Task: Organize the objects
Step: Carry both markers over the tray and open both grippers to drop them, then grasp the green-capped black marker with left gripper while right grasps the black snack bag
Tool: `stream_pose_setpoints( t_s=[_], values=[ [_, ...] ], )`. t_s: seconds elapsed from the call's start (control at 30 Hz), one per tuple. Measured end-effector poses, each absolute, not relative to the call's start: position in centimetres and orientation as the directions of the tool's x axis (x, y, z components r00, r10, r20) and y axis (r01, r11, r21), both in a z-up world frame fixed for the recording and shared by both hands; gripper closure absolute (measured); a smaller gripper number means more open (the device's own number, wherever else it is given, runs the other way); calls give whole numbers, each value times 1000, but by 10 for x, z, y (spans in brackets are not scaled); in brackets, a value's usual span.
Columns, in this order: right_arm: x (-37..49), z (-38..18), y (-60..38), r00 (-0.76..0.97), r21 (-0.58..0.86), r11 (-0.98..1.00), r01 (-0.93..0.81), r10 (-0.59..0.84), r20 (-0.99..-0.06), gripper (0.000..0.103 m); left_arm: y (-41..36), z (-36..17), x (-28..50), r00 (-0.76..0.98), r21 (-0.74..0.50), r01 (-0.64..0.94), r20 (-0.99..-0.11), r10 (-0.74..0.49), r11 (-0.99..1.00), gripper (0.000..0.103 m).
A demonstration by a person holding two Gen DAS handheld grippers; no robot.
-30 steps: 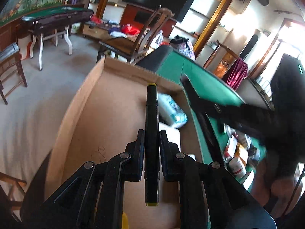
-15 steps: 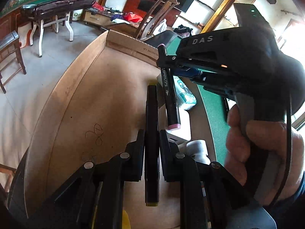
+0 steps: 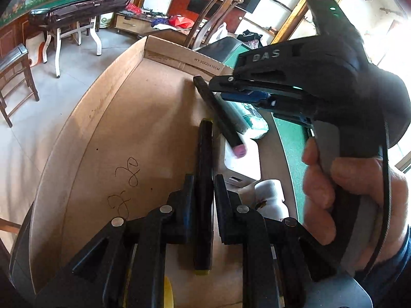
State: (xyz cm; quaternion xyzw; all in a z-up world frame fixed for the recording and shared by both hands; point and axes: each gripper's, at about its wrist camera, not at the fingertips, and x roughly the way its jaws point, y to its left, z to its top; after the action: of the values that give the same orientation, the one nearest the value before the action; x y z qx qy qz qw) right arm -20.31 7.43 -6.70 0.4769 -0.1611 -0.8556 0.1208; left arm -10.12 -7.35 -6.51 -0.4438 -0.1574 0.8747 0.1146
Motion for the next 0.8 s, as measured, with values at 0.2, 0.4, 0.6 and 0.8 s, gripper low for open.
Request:
stream_pose_setpoints(
  t_s=[0.2, 0.4, 0.6, 0.8],
  values=[
    [-167, -39, 85, -580, 358, -930, 87, -339, -740, 89, -77, -53, -93, -612, -365, -49, -725, 316, -930, 89],
    [-104, -22, 123, -641, 402, -908, 115, -377, -668, 89, -69, -36, -84, -638, -341, -76, -705, 309, -937, 89],
    [-40, -14, 199, -695, 404, -913, 55, -326, -641, 89, -28, -15, -76, -630, -291, -175, -701, 334, -941, 86],
    [13, -27, 310, -765, 453, -876, -164, -177, -619, 70, 47, 8, -102, -544, -297, -311, -723, 426, -903, 69]
  ],
)
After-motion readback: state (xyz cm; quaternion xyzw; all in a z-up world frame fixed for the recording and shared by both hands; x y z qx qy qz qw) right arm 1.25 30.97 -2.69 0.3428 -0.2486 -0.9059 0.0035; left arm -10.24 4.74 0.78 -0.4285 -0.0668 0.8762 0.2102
